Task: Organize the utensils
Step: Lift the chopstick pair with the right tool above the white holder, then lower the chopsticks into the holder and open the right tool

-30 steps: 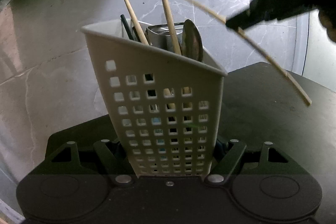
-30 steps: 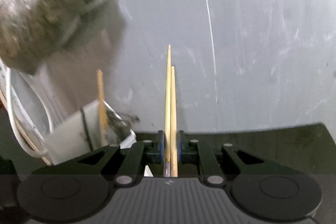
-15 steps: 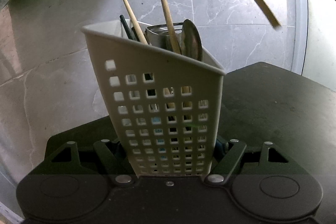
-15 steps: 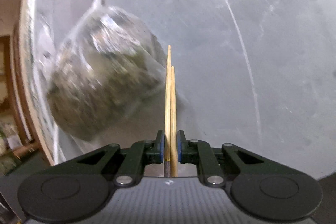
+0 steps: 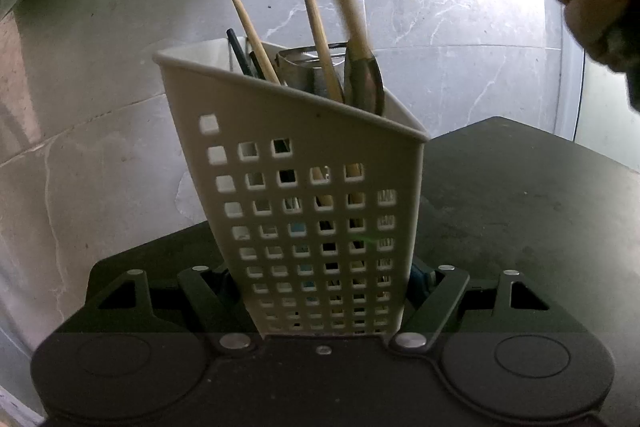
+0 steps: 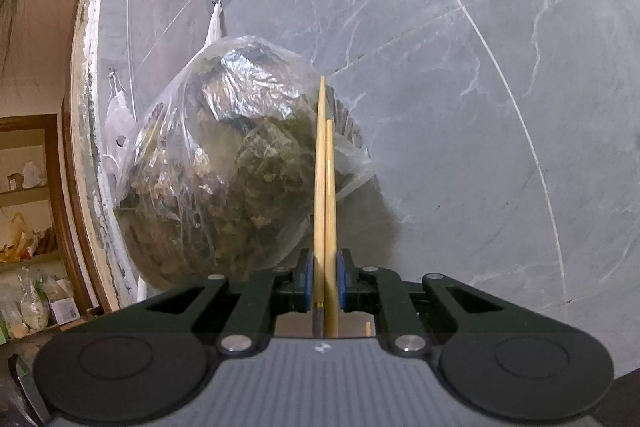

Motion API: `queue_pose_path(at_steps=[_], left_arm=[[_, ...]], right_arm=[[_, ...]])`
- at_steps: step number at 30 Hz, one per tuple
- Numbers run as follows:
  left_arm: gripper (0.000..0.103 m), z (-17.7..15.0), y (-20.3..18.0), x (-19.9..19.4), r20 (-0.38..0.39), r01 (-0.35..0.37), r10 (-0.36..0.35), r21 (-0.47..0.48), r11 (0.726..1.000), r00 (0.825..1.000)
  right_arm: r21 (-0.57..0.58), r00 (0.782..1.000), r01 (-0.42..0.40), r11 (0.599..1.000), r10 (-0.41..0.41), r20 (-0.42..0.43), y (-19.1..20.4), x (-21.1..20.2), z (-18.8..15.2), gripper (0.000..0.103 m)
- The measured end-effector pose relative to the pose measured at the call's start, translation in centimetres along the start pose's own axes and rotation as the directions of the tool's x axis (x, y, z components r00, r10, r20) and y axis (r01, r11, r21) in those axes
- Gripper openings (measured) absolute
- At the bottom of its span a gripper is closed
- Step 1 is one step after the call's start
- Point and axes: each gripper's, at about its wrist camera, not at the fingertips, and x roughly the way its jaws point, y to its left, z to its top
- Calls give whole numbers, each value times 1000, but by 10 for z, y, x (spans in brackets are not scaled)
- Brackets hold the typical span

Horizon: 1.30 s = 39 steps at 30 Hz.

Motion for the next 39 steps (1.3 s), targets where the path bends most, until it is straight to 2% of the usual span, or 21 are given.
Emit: queue_pose_path(at_steps=[5, 18, 28, 39], left_arm=[[78, 0, -1, 0, 3, 0, 0, 2, 1000, 1000], [78, -2, -1, 0, 6, -1, 1, 1, 1000, 1000], [78, -4, -2, 0, 7, -3, 3, 1, 1000, 1000], [78, -4, -3, 1, 7, -5, 5, -13, 1000, 1000]], right_arm=[[-29, 1000, -2, 1000, 1, -16, 2, 7, -14, 13], [-92, 986, -5, 996, -11, -167, -5, 4, -39, 13], [-127, 957, 19, 992, -55, -284, -6, 5, -57, 17], [-166, 938, 30, 986, -86, -337, 8, 1, -53, 50]])
